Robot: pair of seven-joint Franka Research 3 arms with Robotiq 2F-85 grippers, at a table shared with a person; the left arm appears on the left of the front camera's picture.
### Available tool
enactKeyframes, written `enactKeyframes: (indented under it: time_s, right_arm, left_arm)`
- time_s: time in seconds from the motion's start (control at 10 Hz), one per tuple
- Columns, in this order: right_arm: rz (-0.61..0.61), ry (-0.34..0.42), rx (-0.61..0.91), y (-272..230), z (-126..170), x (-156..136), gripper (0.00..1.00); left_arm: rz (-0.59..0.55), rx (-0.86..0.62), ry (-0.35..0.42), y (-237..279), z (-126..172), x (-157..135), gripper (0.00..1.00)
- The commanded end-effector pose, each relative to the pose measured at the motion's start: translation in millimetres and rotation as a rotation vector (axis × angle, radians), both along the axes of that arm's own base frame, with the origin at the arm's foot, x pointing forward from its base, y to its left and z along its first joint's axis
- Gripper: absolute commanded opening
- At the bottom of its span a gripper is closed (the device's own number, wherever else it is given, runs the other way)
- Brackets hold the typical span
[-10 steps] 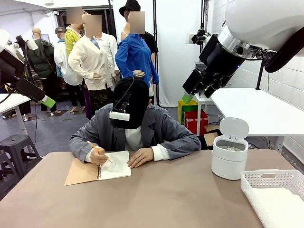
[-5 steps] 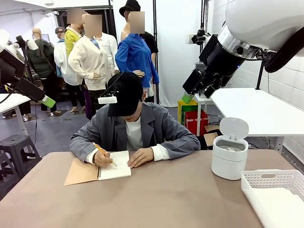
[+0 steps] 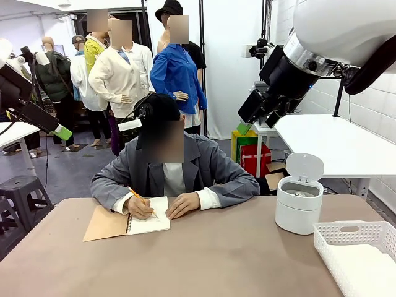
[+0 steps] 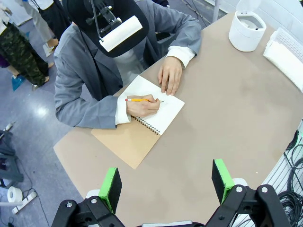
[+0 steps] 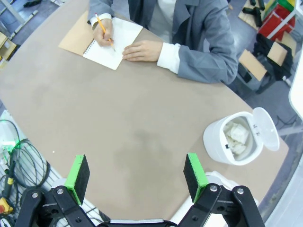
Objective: Sort the paper based on its condition.
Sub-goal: If a person hands you a paper, place it in the Organizing basket , and if it's crumpled, put it in the Trash can.
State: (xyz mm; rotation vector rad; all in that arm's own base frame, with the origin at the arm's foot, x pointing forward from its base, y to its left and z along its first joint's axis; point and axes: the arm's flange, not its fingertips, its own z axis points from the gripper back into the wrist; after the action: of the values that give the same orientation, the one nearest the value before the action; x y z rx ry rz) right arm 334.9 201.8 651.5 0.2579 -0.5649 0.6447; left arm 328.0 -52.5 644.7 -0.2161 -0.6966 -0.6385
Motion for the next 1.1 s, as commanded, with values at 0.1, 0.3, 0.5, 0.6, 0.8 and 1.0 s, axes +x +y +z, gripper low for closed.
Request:
enactKeyframes:
  time_s: [0.1, 0.3, 0.5, 0.6, 0.8, 1.0]
  right_arm:
    - [-0.001, -0.001, 0.001, -0.2, 0.1, 0.3, 1.00]
    - [-0.001, -0.001, 0.001, -0.2, 0.1, 0.3, 1.00]
    - [-0.001, -0.001, 0.001, -0.2, 0.1, 0.3, 1.00]
    - [-0.001, -0.001, 0.001, -0.2, 0.1, 0.3, 1.00]
    - [-0.001, -0.001, 0.001, -0.2, 0.1, 0.3, 1.00]
    - [-0.001, -0.001, 0.001, -0.2, 0.1, 0.3, 1.00]
  left_arm:
    - [-0.002, 0.002, 0.000, 0.2, -0.5, 0.3, 1.00]
    - [-0.002, 0.002, 0.000, 0.2, -0.5, 0.3, 1.00]
    - [-0.002, 0.002, 0.000, 0.2, -0.5, 0.3, 1.00]
    - [-0.002, 0.002, 0.000, 0.2, -0.5, 0.3, 1.00]
    - [-0.002, 0.002, 0.000, 0.2, -0.5, 0.3, 1.00]
    - [-0.002, 0.002, 0.000, 0.2, -0.5, 0.3, 1.00]
